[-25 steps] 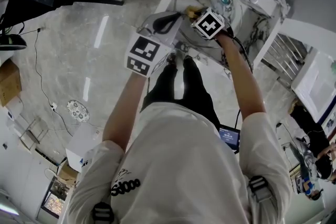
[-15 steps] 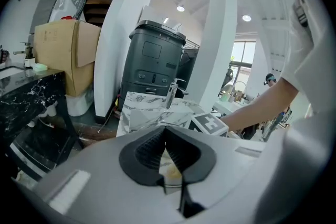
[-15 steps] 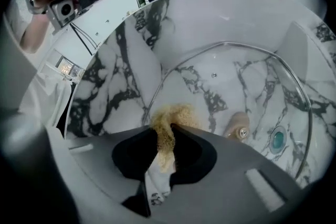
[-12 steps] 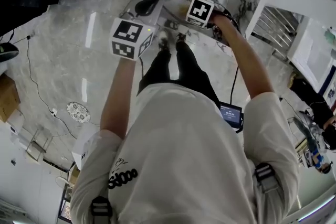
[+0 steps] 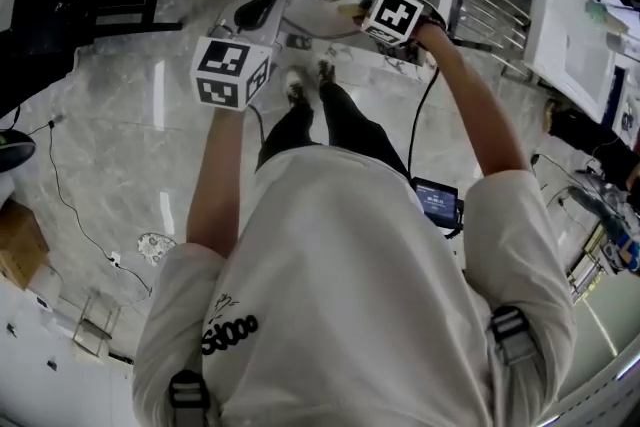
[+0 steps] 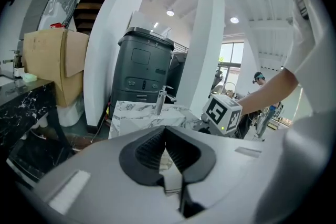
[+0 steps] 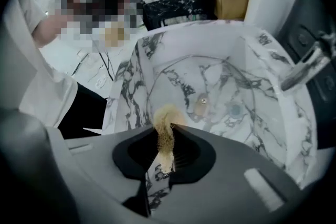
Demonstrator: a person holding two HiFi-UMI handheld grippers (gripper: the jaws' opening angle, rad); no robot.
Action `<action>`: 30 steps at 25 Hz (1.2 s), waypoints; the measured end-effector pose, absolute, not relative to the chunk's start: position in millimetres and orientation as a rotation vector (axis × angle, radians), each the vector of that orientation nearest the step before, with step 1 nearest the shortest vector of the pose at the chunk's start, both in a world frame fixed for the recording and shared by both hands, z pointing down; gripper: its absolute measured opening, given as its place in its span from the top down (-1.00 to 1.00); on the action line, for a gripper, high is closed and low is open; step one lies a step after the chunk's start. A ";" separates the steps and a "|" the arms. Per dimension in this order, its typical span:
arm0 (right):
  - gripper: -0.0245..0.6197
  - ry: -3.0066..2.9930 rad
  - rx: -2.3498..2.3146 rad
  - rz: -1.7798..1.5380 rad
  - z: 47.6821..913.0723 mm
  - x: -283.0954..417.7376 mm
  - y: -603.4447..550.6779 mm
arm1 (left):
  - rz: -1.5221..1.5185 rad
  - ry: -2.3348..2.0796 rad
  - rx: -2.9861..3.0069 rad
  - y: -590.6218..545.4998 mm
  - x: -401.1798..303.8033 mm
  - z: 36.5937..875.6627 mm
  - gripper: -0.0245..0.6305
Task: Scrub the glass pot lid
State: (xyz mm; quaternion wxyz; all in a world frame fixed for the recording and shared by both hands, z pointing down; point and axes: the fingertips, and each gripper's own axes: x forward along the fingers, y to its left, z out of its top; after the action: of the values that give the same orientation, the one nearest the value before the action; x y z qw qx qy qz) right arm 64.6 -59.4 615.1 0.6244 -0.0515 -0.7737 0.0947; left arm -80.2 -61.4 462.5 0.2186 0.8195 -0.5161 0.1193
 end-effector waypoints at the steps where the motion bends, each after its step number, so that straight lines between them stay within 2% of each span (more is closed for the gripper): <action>1: 0.77 -1.814 -0.061 0.219 605.8 66.9 -66.0 | 0.333 -1.418 2.285 -61.8 -77.4 459.5 0.89; 9: 0.77 -1.984 0.294 0.139 523.6 94.1 -90.3 | 0.352 -1.354 2.435 -59.9 -59.1 427.2 0.89; 22: 0.77 -2.334 0.826 0.193 389.7 130.3 -91.9 | 0.321 -1.410 2.628 -84.5 -36.5 333.0 0.89; 30: 0.77 -2.484 1.044 0.083 300.4 167.7 -107.8 | 0.298 -1.462 2.705 -105.2 -4.2 290.3 0.89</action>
State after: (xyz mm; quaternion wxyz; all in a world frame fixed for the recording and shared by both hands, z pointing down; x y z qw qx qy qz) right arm 167.7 -107.8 300.4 0.2212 0.3775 -0.8987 0.0300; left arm -4.2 -105.2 290.3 0.0264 0.8753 -0.4731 0.0964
